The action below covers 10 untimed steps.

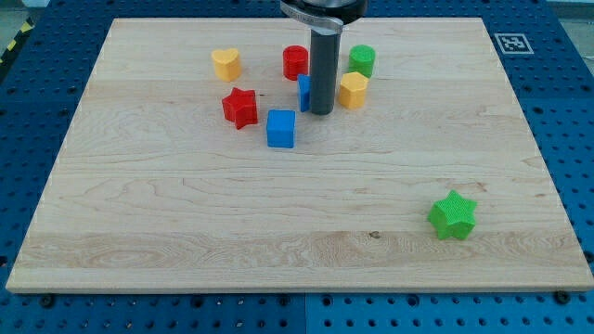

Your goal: Place the hexagon and green circle diagonally to the top left of the green star

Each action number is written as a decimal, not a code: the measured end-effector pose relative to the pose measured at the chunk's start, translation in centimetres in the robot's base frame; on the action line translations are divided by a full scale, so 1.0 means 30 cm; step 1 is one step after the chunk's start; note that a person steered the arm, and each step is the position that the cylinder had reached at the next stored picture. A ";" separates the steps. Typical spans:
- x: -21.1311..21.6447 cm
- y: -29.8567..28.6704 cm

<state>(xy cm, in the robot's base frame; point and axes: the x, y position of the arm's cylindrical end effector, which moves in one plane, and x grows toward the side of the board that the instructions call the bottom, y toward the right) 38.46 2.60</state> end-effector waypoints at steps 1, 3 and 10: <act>-0.035 -0.003; -0.038 0.041; -0.079 0.237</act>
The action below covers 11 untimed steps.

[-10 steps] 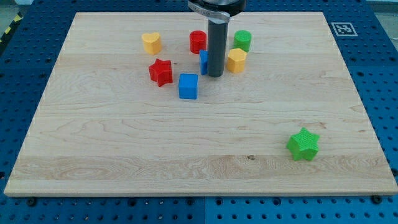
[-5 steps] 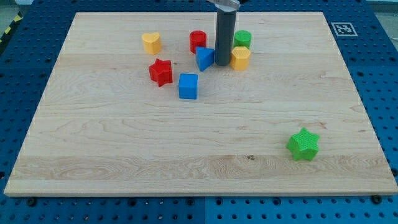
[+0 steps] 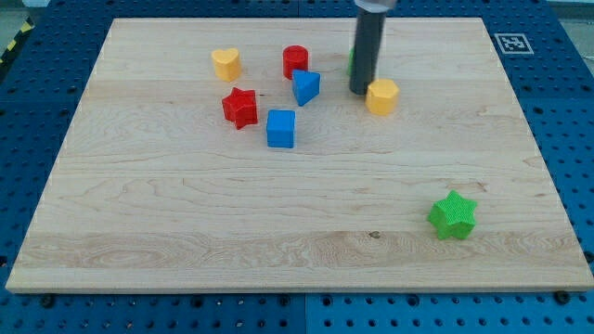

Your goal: Place the hexagon and green circle diagonally to the top left of the green star

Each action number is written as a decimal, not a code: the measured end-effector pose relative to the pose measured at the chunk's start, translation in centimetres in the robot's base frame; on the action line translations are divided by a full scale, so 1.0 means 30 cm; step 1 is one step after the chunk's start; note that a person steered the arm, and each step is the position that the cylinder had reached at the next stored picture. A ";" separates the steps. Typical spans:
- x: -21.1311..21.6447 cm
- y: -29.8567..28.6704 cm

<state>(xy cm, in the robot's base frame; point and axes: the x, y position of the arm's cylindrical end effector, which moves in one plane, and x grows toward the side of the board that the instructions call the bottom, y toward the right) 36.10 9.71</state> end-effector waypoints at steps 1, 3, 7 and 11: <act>0.041 0.062; -0.056 -0.019; -0.167 -0.090; -0.062 -0.223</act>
